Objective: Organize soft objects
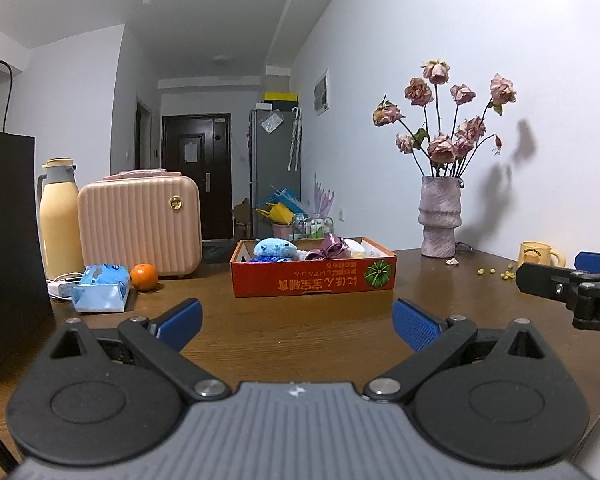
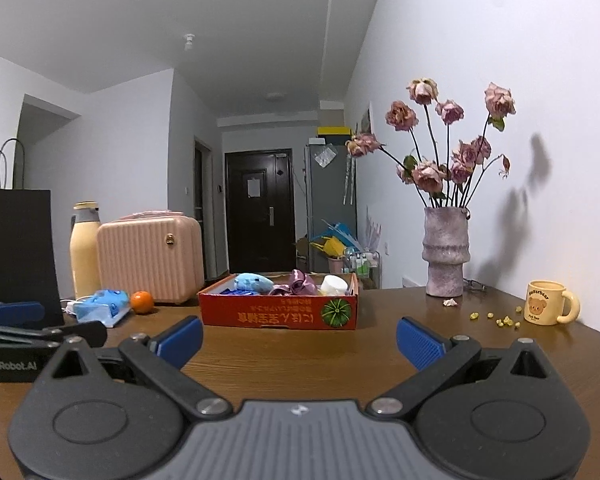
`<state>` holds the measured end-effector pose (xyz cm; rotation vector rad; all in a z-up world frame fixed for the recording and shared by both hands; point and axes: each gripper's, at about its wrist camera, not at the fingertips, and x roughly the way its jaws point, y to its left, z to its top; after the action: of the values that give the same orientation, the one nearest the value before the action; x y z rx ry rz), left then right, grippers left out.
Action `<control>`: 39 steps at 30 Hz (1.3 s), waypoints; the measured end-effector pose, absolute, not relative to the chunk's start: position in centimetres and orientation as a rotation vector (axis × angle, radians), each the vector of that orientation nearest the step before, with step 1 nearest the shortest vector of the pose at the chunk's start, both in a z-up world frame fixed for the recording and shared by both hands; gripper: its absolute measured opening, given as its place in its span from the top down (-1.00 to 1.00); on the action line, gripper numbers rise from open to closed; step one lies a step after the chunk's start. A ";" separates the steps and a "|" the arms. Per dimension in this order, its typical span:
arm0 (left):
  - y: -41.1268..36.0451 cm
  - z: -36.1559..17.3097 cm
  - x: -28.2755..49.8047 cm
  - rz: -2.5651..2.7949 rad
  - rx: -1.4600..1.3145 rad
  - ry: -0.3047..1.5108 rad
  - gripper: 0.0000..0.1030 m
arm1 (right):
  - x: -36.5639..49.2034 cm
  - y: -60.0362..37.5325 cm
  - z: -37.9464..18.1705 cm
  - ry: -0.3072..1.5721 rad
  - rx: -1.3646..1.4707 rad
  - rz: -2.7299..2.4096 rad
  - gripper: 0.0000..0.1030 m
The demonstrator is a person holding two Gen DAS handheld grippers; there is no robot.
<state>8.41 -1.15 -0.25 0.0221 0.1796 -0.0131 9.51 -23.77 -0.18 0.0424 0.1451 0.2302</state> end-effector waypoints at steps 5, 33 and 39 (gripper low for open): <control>-1.1 -0.3 7.2 -0.015 0.024 0.162 -1.00 | 8.5 -23.5 0.0 0.134 0.032 0.235 -1.00; -1.1 -0.8 6.5 -0.029 0.028 0.148 -1.00 | 8.2 -23.1 0.0 0.130 0.023 0.253 -1.00; -1.1 -0.8 6.5 -0.029 0.029 0.147 -1.00 | 8.2 -23.0 0.0 0.130 0.023 0.253 -1.00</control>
<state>6.49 -1.10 -0.84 0.0287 0.1471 -0.0289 8.16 -23.04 0.03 0.0225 0.1298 0.2532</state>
